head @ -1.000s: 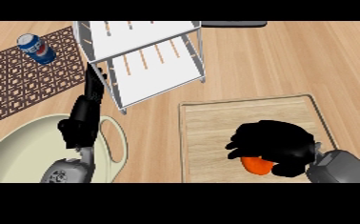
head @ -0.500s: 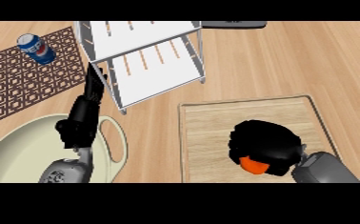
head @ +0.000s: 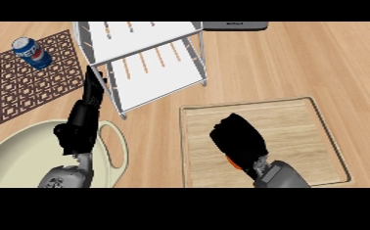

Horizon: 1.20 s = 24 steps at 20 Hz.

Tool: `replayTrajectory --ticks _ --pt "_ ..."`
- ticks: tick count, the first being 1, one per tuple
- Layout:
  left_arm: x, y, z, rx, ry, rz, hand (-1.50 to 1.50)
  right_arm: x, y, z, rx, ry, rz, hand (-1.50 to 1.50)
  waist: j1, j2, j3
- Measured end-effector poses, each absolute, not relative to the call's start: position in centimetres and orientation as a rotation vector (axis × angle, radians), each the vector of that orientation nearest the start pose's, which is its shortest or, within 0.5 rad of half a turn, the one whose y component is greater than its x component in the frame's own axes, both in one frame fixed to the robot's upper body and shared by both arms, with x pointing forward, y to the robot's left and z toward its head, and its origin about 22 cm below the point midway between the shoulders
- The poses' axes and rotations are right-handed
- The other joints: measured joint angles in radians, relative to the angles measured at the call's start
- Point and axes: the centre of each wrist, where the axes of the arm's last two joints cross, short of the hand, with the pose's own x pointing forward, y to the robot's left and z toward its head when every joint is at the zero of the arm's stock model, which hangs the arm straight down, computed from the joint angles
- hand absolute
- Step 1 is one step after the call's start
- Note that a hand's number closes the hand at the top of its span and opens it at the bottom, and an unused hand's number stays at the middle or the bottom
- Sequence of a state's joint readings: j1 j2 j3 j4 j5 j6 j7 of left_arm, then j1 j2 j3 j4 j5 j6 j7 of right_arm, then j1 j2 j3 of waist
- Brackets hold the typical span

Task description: Pick the squash from the tray and place it in the tiered basket

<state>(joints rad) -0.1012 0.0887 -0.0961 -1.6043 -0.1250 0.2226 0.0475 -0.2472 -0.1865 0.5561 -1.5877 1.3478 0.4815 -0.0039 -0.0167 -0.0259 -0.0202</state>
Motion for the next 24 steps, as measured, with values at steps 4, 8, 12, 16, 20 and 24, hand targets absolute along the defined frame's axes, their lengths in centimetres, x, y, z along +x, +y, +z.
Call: replayTrajectory --ticks 4,8,12,16,20,24 --pt "26.5 21.2 3.4 0.218 -1.676 -0.1 0.0 24.0 -8.0 5.5 -0.906 -1.207 1.798 1.5 0.019 0.009 0.01" --pt "26.8 20.7 3.5 0.195 -1.682 -0.11 0.0 23.1 -5.1 8.2 -1.076 -1.202 1.639 1.5 0.04 0.016 0.016" --pt "27.0 20.2 3.5 0.182 -1.682 -0.12 0.0 22.4 -3.1 12.2 -1.197 -1.256 1.475 1.5 0.055 0.017 0.017" --pt "27.2 19.9 3.5 0.178 -1.68 -0.125 0.0 22.0 -2.1 16.3 -1.213 -1.372 1.359 1.5 0.064 0.017 0.017" --pt "27.3 19.8 3.5 0.176 -1.681 -0.131 0.0 22.6 -1.4 19.9 -1.193 -1.462 1.284 1.5 0.067 0.016 0.016" --pt "27.3 19.5 3.3 0.178 -1.685 -0.128 0.0 23.8 -0.7 23.4 -1.155 -1.509 1.224 1.5 0.07 0.015 0.017"
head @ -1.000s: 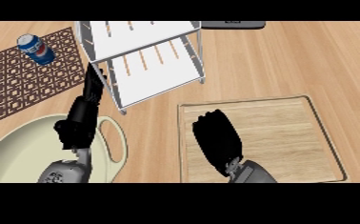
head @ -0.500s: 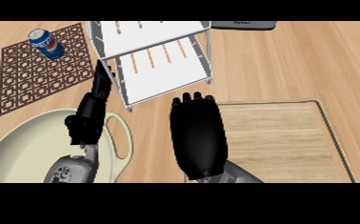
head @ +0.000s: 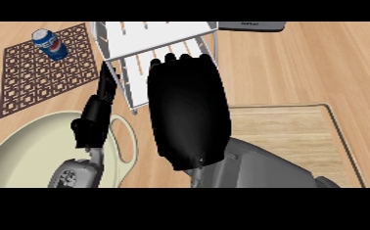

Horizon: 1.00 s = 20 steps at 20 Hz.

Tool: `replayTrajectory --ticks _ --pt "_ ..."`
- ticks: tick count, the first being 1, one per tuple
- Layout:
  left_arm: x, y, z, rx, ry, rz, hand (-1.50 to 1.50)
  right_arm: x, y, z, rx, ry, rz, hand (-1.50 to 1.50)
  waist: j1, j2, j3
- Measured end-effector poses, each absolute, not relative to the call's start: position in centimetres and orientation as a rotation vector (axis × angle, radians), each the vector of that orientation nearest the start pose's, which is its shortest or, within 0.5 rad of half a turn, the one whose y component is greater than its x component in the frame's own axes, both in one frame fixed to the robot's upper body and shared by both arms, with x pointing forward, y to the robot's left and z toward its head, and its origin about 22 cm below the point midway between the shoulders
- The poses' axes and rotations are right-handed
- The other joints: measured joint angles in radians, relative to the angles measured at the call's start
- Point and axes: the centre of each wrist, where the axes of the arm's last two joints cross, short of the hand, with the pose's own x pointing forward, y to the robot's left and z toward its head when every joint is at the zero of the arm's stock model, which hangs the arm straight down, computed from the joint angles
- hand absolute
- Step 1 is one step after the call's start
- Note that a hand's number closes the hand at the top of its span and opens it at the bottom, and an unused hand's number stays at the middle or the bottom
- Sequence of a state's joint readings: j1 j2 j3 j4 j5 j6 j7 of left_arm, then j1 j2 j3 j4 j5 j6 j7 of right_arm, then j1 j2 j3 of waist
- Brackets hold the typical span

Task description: Pick the squash from the tray and place it in the tiered basket

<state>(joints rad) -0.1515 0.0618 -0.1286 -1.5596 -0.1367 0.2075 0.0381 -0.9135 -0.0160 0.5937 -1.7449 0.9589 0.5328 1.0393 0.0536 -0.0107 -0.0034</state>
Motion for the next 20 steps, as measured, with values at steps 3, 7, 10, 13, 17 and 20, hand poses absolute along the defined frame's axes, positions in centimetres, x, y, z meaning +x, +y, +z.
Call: replayTrajectory --ticks 3,7,10,13,17,20 --pt "27.4 19.3 3.4 0.173 -1.688 -0.131 0.0 24.6 -0.2 25.3 -1.087 -1.532 1.159 1.5 0.005 0.002 0.0" --pt "27.5 19.2 3.4 0.167 -1.695 -0.138 0.0 26.0 1.2 27.9 -1.027 -1.542 1.113 1.5 0.012 0.004 0.0" --pt "27.5 19.3 3.5 0.164 -1.697 -0.142 0.0 27.2 2.7 29.5 -1.024 -1.536 1.098 1.5 0.011 0.006 0.0" --pt "27.4 19.6 3.5 0.16 -1.7 -0.139 0.0 28.5 4.0 30.8 -1.047 -1.522 1.083 1.5 0.008 0.009 0.0" --pt "27.1 19.5 3.7 0.175 -1.692 -0.127 0.0 30.6 5.3 31.2 -1.095 -1.479 1.078 1.5 -0.001 0.011 0.001" --pt "27.0 19.7 3.6 0.186 -1.699 -0.121 0.0 32.1 5.9 30.5 -1.127 -1.45 1.082 1.5 -0.008 0.012 0.002"
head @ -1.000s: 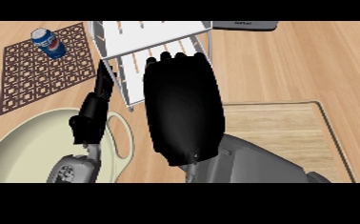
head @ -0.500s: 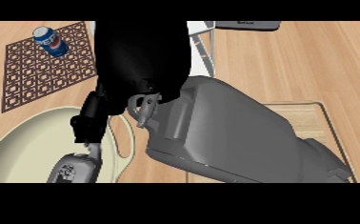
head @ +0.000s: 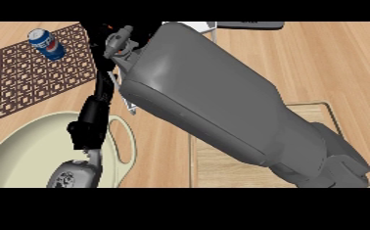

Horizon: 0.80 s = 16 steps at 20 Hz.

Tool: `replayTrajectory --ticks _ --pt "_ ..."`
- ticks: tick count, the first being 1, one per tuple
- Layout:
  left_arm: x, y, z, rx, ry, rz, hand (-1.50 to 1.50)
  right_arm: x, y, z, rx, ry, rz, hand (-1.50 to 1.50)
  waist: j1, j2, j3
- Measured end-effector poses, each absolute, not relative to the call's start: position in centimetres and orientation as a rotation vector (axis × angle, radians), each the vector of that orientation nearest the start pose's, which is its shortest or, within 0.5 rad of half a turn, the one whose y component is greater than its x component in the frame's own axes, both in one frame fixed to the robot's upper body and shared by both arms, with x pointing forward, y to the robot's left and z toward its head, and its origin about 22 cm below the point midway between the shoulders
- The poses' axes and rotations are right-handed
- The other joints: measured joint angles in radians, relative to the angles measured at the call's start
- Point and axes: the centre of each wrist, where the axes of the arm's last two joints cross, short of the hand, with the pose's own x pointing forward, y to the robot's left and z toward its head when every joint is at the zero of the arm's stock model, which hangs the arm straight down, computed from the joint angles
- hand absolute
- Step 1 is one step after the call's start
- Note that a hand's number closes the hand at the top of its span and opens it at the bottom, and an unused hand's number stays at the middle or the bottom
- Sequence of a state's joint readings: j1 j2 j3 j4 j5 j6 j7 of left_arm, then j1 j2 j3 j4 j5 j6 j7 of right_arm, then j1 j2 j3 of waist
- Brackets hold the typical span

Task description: Pick the squash from the tray and place it in the tiered basket

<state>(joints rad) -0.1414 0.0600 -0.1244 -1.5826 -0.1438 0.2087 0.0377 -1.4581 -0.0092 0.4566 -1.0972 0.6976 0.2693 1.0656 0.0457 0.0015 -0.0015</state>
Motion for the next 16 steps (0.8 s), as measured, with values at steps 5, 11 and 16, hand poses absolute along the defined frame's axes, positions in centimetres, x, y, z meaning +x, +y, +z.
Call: replayTrajectory --ticks 5,11,16 --pt "27.0 19.9 3.4 0.192 -1.707 -0.114 0.0 34.9 6.1 29.8 -1.174 -1.401 1.07 1.5 -0.007 0.002 0.001" --pt "27.0 19.6 3.6 0.188 -1.705 -0.112 0.0 37.5 4.7 28.6 -1.062 -1.341 0.902 -1.5 -0.002 0.005 0.001" --pt "27.0 19.5 3.6 0.182 -1.709 -0.112 0.0 38.6 4.0 28.2 -0.918 -1.371 0.782 -1.5 -0.001 0.005 0.002"
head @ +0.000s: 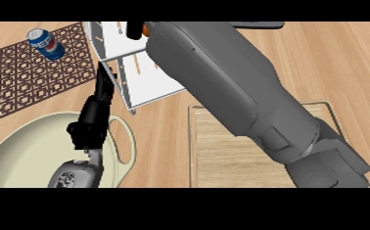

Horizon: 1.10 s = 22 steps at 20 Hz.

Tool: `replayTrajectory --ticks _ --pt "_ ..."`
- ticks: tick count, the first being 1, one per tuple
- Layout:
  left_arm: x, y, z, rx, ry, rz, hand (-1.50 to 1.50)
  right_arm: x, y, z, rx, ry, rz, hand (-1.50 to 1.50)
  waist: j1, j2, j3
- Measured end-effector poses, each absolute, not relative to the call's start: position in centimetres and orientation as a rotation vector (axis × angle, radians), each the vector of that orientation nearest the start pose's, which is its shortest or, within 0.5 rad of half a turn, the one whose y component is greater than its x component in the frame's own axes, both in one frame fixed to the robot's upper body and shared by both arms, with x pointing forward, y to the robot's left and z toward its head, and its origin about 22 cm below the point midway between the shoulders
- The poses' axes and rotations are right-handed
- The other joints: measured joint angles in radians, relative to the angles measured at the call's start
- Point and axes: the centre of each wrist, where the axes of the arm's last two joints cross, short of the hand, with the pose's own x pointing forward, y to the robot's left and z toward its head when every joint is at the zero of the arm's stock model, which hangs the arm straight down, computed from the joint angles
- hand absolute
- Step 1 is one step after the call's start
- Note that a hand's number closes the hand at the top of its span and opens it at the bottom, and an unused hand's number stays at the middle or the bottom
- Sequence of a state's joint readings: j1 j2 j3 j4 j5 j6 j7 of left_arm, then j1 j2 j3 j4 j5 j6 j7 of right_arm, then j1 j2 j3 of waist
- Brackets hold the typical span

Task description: Pick the squash from the tray and place it in the tiered basket

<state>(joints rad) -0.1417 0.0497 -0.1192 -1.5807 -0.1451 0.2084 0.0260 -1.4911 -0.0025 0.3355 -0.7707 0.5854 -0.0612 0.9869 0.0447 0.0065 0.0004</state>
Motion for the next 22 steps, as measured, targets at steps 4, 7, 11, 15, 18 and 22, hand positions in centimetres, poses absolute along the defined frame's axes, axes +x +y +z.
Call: replayTrajectory --ticks 4,7,11,15,18,22 --pt "26.9 19.8 3.5 0.186 -1.703 -0.107 0.0 38.7 3.5 28.3 -0.832 -1.443 0.638 -1.5 -0.009 -0.003 0.0" --pt "26.6 20.2 3.4 0.202 -1.696 -0.102 0.0 39.0 2.5 28.8 -0.807 -1.488 0.5 -1.5 -0.023 -0.007 0.001" --pt "26.3 20.9 3.3 0.221 -1.687 -0.087 0.0 39.7 -0.4 29.4 -0.799 -1.487 0.357 -1.5 -0.045 -0.013 0.002" --pt "25.8 21.6 3.0 0.245 -1.678 -0.061 0.0 40.0 -4.7 29.3 -0.744 -1.483 0.217 -1.5 -0.073 -0.021 0.004" --pt "25.4 22.1 2.8 0.262 -1.677 -0.049 0.0 39.4 -8.6 28.9 -0.695 -1.486 0.125 -1.5 -0.09 -0.026 0.005" --pt "25.0 22.4 2.7 0.281 -1.666 -0.03 0.0 37.5 -14.2 27.0 -0.658 -1.487 0.054 -1.5 -0.111 -0.03 0.006"
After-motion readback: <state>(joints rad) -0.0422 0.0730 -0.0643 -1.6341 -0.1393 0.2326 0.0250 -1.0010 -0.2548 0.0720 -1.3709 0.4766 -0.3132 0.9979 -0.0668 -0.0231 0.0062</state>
